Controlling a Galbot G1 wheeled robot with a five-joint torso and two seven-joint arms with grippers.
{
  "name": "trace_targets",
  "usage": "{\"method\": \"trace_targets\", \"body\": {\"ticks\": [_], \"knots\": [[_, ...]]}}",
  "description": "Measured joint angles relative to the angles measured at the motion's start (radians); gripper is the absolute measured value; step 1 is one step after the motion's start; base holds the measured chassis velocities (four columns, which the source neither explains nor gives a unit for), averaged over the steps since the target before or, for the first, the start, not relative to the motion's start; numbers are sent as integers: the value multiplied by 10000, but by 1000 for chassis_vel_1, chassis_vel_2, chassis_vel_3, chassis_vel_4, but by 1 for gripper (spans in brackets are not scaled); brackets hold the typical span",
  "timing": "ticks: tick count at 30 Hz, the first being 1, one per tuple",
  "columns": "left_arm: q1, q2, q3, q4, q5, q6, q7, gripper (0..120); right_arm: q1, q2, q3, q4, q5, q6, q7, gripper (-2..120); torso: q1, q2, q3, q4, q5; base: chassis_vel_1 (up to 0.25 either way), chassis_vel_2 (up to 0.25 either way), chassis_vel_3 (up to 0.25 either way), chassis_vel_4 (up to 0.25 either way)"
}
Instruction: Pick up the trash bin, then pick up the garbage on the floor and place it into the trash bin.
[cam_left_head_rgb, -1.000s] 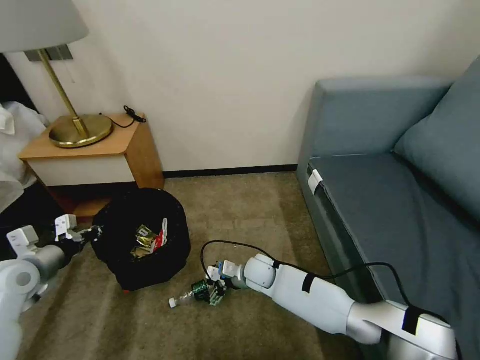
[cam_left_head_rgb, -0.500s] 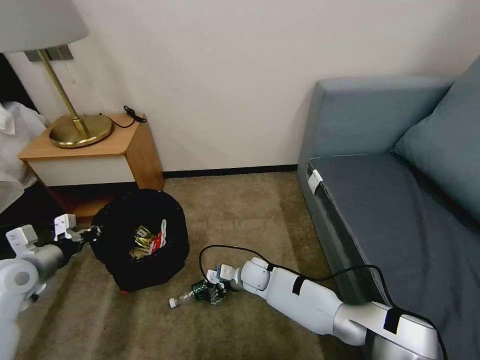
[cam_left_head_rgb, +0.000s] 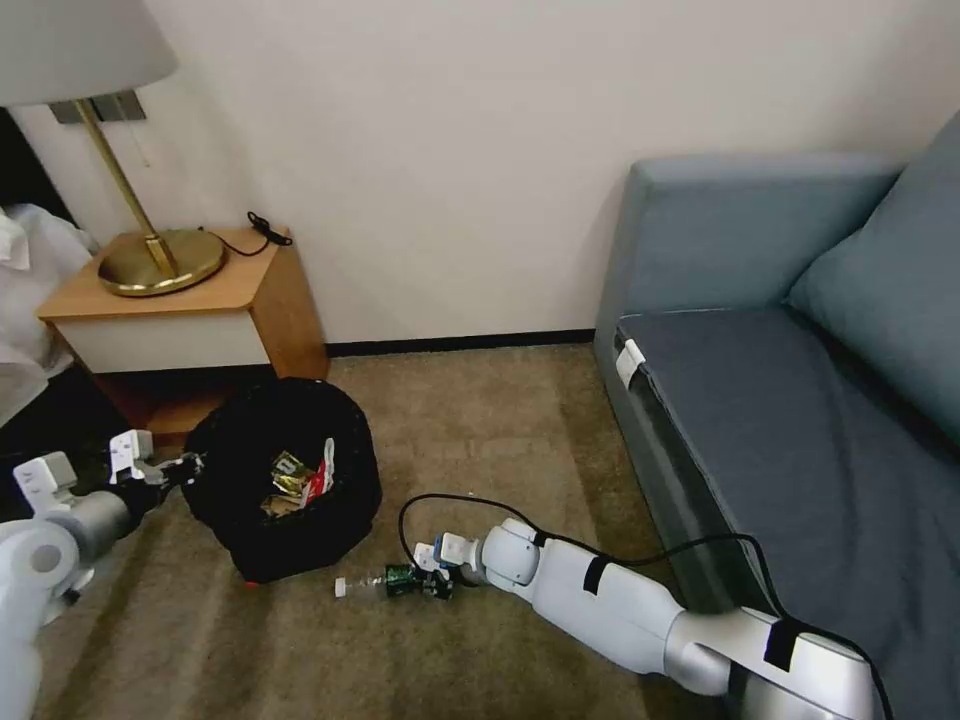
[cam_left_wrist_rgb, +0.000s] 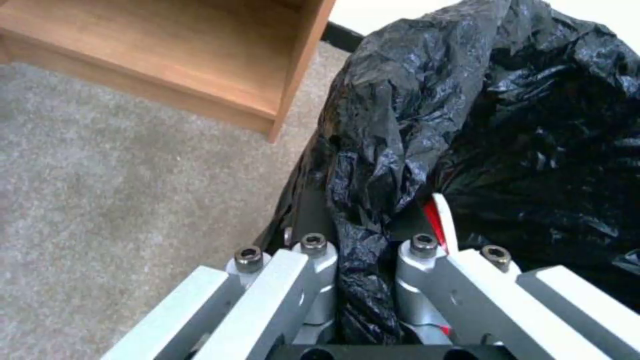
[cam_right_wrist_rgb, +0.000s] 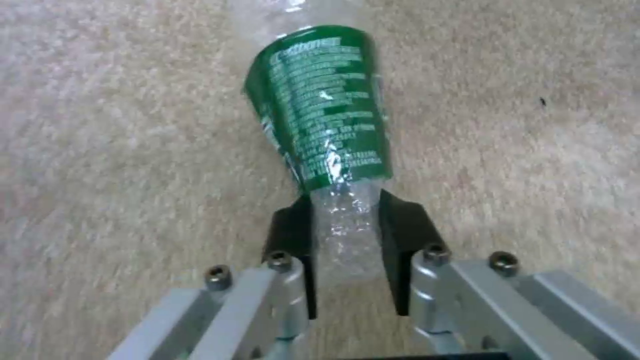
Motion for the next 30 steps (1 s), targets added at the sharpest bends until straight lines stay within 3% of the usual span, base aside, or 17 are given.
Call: {"method": "trace_targets", "body": {"ticks": [1,6,19,24,30], "knots": [[-25,-22,26,28,8,0,1,7,-70,-501,-3,584,96,-52,7,16,0,1,0,-2,-1,0,0,0,0],[-106,-48,90,110,16,0,1,7,-355,-1556,316,1793,229,-187,95,14,0,0,0,-3,1,0,0,0,0],[-210,-95,243,106,19,0,-12,7,-1110,-3725,1278,4625,231,-699,384,13,0,1,0,-1,2,0,0,0,0],[-190,-117,272,102,20,0,-11,7,-1726,-4661,2521,5545,1076,-1094,696,13,1,0,0,-3,1,0,0,0,0],[-161,-137,337,58,44,0,-11,7,-2353,-5143,4014,6450,1908,-1347,970,13,0,1,0,-3,1,0,0,0,0]]}}
